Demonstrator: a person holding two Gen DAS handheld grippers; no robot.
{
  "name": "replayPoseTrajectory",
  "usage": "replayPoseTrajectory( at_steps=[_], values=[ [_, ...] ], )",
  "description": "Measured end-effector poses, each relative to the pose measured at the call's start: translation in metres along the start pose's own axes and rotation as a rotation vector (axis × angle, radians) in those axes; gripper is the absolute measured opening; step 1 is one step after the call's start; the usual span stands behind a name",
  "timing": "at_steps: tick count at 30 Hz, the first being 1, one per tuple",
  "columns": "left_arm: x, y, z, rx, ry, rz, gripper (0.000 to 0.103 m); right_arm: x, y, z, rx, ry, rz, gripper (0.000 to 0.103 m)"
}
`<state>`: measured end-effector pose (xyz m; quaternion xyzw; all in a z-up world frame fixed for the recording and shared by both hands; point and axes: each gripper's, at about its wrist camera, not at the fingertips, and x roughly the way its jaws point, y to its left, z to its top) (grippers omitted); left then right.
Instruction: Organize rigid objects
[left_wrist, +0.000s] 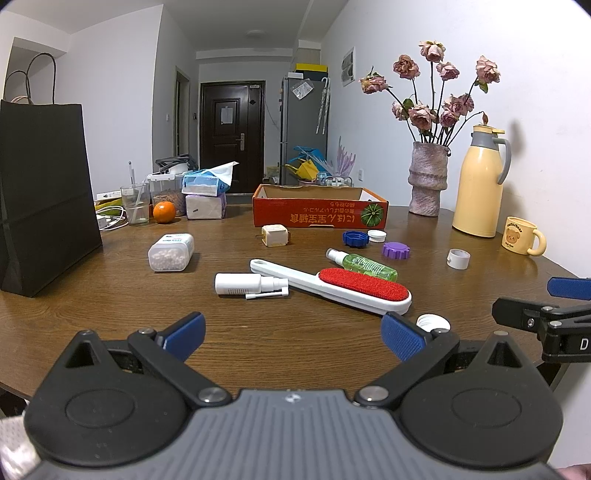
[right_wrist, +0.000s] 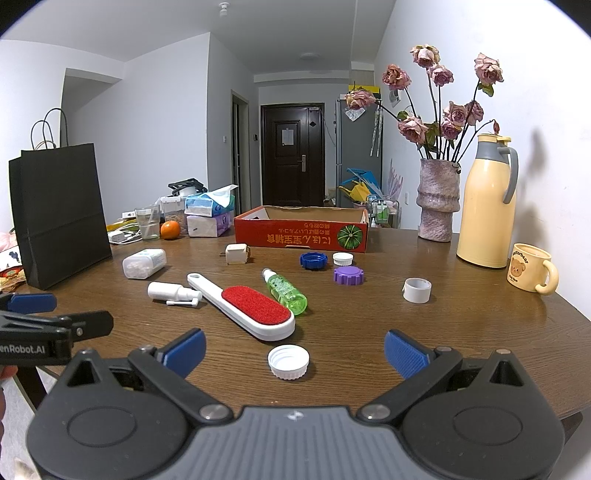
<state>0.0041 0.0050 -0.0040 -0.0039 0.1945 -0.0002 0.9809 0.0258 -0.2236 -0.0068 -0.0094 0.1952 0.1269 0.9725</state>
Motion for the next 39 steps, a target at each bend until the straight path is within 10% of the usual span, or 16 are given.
replayPoseTrajectory(
  at_steps=[27, 39],
  values=[
    [0.03, 0.014, 0.003, -0.034, 0.047, 0.031, 0.103, 0.034, -0.004, 0.001, -0.005, 0.07, 0.013, 0.101],
    [0.066, 0.022, 0.005, -0.043, 0.106, 0.037, 0.103, 0.083, -0.003, 0.0, -0.016, 0.189, 0.055, 0.081]
  ],
)
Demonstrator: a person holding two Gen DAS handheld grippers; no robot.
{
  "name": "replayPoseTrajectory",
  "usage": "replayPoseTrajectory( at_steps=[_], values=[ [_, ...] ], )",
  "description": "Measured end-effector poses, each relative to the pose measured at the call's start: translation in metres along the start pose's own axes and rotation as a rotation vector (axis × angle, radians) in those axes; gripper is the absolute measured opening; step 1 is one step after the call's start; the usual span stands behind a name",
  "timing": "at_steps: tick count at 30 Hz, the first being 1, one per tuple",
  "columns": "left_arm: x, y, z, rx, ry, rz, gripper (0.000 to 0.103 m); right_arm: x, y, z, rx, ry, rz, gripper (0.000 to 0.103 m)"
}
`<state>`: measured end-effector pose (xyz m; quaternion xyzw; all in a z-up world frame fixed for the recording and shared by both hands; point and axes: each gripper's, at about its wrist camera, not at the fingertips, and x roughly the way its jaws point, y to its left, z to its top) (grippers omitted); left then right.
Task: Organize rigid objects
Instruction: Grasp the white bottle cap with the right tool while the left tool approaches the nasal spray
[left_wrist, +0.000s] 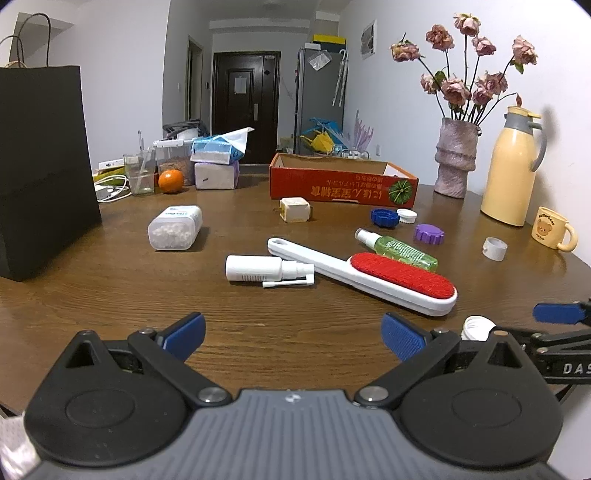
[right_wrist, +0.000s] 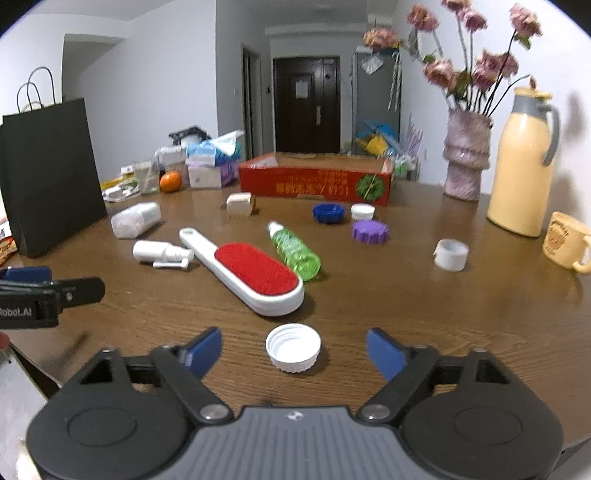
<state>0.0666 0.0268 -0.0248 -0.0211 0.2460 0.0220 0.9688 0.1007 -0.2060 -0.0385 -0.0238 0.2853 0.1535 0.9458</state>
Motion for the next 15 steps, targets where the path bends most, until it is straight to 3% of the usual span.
replayPoseTrajectory(
  at_steps=[12, 15],
  values=[
    [0.03, 0.007, 0.007, -0.005, 0.035, -0.004, 0.103, 0.046, -0.006, 0.003, 0.011, 0.105, 0.034, 0.059],
    [0.037, 0.01, 0.01, -0.011, 0.037, 0.001, 0.103, 0.052, -0.008, 0.004, 0.007, 0.111, 0.038, 0.039]
  ],
)
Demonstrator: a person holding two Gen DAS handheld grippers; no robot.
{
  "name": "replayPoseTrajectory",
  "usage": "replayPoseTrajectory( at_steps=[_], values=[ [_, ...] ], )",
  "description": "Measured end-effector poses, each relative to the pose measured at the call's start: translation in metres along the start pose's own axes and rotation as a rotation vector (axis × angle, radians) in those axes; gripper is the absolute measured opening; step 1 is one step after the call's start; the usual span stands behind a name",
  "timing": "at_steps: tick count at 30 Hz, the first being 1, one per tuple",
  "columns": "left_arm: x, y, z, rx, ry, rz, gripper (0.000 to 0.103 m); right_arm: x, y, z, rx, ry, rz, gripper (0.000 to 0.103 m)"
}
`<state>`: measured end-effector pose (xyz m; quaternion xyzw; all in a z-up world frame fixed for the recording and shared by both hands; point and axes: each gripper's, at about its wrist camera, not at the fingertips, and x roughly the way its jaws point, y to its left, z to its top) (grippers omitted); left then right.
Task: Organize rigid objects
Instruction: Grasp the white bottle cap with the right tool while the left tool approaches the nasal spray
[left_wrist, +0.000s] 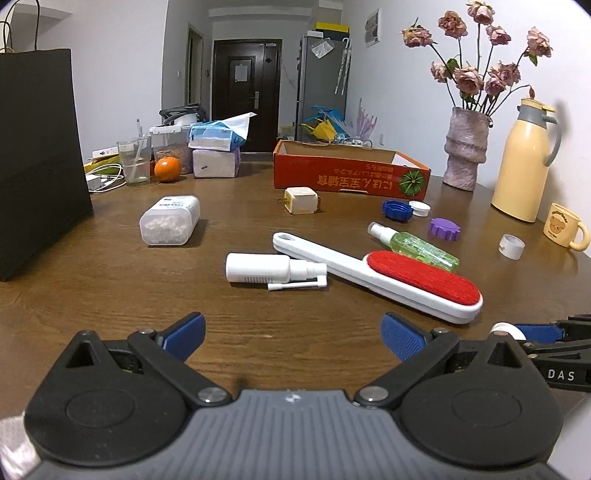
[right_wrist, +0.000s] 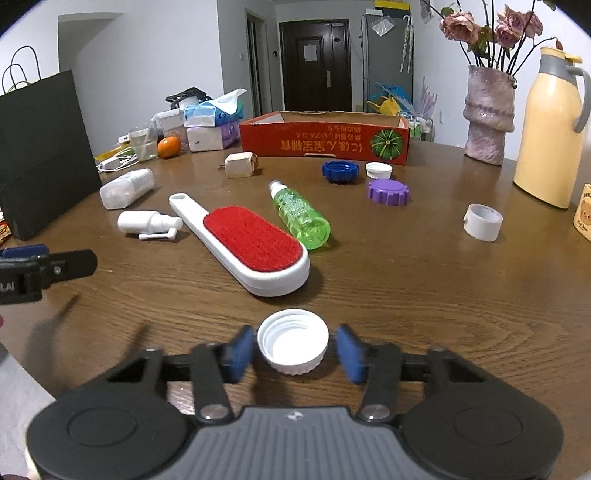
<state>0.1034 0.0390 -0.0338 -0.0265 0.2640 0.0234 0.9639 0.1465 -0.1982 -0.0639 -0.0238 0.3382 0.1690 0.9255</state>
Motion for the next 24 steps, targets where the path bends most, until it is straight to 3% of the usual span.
replayPoseTrajectory(
  at_steps=[24],
  values=[
    [0.078, 0.001, 0.04, 0.034, 0.046, 0.066, 0.103, 0.032, -0.034, 0.04, 0.054, -0.052, -0.051, 0.039]
  ],
)
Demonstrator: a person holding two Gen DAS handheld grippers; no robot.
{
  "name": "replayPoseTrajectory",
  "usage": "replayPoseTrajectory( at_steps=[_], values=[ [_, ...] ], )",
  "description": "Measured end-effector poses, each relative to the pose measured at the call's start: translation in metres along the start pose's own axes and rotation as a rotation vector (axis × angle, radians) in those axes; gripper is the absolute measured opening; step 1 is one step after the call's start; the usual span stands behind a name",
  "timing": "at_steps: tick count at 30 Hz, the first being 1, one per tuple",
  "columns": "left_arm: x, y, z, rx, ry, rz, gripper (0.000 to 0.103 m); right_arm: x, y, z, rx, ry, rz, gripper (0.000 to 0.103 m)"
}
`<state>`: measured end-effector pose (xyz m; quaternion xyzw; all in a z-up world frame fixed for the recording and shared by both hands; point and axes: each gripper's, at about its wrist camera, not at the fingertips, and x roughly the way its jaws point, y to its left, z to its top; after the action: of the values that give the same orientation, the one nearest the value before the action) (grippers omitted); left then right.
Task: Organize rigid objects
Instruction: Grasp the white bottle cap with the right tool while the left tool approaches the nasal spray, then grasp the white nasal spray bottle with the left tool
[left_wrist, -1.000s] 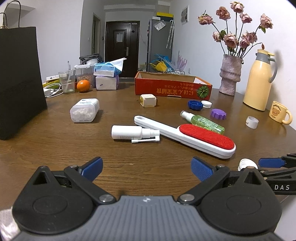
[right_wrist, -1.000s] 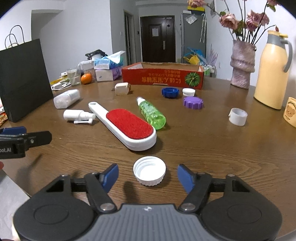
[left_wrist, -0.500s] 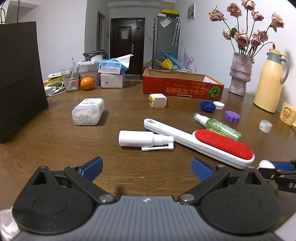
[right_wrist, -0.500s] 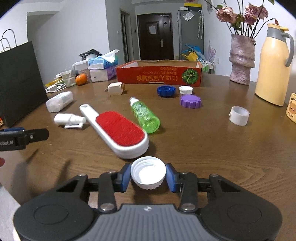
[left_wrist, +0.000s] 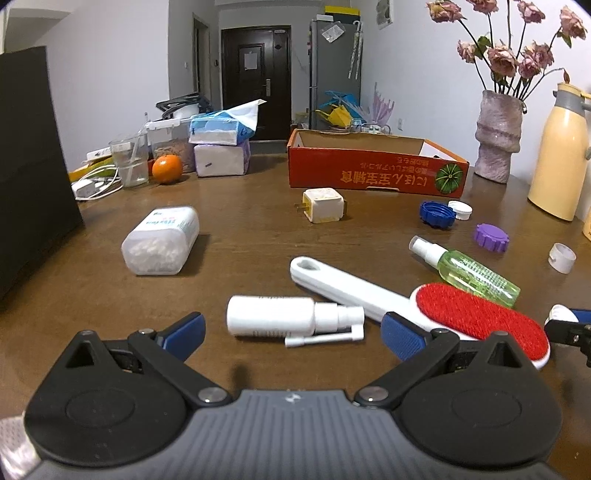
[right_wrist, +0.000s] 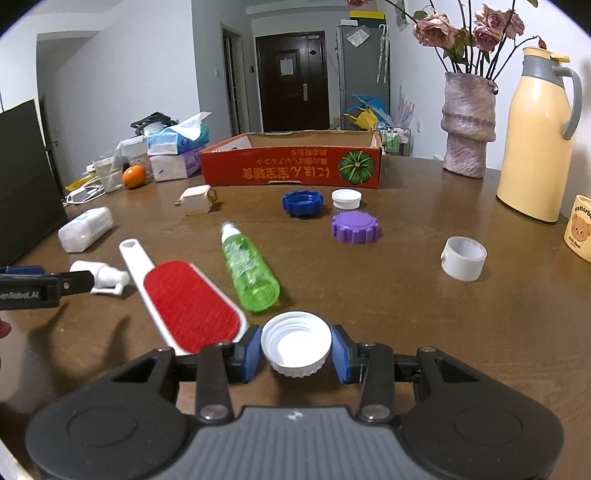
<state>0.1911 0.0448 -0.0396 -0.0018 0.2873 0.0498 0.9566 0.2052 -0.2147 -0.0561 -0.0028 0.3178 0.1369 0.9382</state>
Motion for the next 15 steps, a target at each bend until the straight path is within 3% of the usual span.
replayPoseTrajectory(
  at_steps=[15],
  values=[
    [0.039, -0.009, 0.012, 0.058, 0.071, 0.042, 0.103, 0.021, -0.004, 0.013, 0.0, 0.004, 0.018, 0.039]
  ],
)
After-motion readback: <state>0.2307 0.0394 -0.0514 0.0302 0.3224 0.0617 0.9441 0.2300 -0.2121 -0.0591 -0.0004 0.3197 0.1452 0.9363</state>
